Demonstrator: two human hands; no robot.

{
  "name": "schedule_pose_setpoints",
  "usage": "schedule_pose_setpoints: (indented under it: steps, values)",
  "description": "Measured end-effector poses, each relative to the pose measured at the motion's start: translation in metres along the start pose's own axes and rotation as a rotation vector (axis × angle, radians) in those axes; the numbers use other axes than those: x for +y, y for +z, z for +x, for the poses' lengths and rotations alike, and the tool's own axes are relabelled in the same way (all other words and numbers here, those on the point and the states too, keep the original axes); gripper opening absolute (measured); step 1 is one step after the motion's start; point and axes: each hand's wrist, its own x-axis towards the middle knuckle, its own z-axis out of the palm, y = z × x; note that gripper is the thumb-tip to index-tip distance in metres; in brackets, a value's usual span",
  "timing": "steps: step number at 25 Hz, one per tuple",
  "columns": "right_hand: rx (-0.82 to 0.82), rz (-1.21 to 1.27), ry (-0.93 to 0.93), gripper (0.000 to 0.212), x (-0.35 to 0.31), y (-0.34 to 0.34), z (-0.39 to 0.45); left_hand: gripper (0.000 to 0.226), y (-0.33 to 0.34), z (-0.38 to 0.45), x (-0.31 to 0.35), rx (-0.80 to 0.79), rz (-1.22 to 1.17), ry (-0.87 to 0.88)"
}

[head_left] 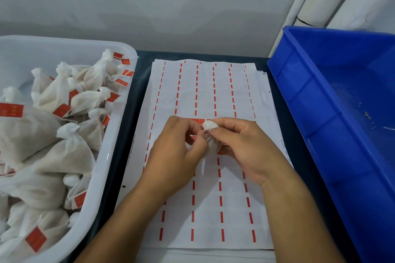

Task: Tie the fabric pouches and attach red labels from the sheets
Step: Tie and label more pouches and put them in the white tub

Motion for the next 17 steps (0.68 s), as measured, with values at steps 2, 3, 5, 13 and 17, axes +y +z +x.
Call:
schedule_pose_setpoints:
  steps: [2,3,5,13,17]
  values:
    - [0.003,0.079,-0.002,0.018,0.0009,-0.0002,0.0019,0.014,-0.0013,0.0004,-0.0001,-0.023,-0.123,-0.054]
    - [0.021,0.094,-0.007,0.019,0.0014,0.0,0.003,0.015,-0.0021,0.0007,-0.0003,-0.041,-0.167,-0.086]
    - [0.057,0.089,-0.009,0.022,0.003,-0.0003,0.0043,0.017,-0.0035,0.0014,-0.0004,-0.065,-0.22,-0.134]
    - [0.083,-0.102,-0.075,0.013,0.0019,-0.0005,0.0013,0.024,-0.0041,0.0027,0.0012,-0.061,-0.402,-0.269]
    - [0.032,-0.032,-0.062,0.015,0.0009,-0.005,0.001,0.024,-0.0037,0.0023,0.0003,-0.055,-0.376,-0.269]
